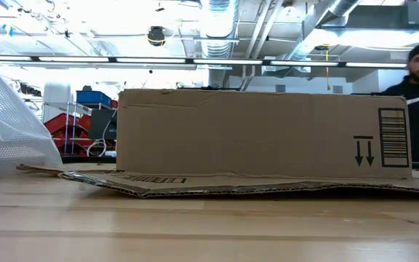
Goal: Unpack boxes
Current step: Break down the box until it is fully flat
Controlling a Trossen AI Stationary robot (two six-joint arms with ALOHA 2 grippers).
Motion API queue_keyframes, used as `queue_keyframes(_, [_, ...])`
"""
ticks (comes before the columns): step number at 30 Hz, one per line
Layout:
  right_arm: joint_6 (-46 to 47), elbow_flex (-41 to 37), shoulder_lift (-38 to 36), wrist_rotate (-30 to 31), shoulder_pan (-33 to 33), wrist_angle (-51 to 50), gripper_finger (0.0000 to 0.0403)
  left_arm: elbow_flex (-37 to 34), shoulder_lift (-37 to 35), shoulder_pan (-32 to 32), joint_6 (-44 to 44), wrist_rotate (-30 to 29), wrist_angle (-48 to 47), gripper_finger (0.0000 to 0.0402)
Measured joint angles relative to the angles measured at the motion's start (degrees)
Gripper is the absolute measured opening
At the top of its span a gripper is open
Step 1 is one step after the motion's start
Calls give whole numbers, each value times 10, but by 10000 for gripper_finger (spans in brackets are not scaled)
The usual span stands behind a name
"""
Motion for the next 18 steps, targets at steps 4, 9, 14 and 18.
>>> queue_keyframes(4, [-10,0,0,-2,0,-1,162,0,0,0,1,2,0,126])
queue_keyframes(9, [-33,0,0,-2,0,-13,123,0,1,0,1,2,-1,126])
queue_keyframes(14, [-91,1,-6,-8,0,-39,113,-1,2,0,19,12,-4,126])
queue_keyframes(18, [-101,1,-32,-15,-9,-81,113,-1,4,2,17,15,-3,148])
